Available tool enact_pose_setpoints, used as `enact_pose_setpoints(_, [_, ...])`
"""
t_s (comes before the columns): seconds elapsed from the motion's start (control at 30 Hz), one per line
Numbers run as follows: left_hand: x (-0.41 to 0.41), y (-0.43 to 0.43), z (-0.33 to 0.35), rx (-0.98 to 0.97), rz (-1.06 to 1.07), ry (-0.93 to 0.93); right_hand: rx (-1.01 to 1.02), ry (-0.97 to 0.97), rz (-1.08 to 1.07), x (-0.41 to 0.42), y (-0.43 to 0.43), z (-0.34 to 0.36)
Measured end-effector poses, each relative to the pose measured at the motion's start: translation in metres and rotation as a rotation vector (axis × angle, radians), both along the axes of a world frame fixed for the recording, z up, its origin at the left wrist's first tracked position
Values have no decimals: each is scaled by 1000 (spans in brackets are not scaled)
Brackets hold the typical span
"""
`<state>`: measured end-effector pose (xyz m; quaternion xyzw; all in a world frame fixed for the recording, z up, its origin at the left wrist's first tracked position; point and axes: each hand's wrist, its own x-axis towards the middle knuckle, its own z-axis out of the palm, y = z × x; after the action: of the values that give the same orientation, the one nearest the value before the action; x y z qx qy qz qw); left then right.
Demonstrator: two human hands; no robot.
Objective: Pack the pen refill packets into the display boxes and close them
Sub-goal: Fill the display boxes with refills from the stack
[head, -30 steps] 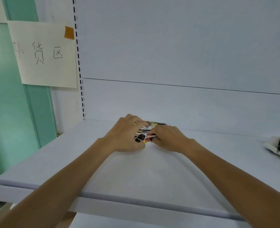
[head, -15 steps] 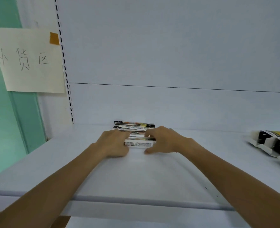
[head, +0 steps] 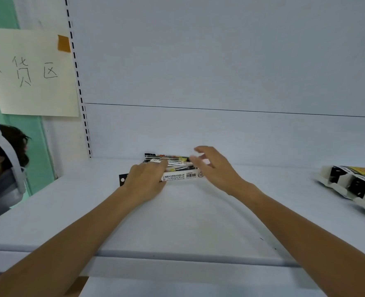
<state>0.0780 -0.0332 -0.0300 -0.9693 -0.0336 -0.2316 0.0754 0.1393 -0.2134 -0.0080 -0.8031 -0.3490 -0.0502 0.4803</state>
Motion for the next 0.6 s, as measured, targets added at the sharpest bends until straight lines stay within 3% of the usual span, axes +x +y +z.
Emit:
enact_pose_setpoints(0.07, [3,-10,2,2,4,-17,38,-4,-58,-2,1,0])
enact_pose_setpoints(0.2, [9,-38,9,44,49,20,-390,-392,50,-5,0,-10])
enact_pose_setpoints(0.27, [11,-42,13,61,57,54,-542,-474,121,-7,-12,-12])
enact_pose_setpoints(0.37, [13,-51,17,31,-37,155,-753,-712,5,2,-39,-11])
enact_pose_setpoints(0.47, [16,-83,24,-42,-188,287,-756,-831,-151,14,-73,-10])
enact_pose_setpoints(0.6, [31,-139,26,-99,-279,195,-670,-754,-116,34,-140,-4])
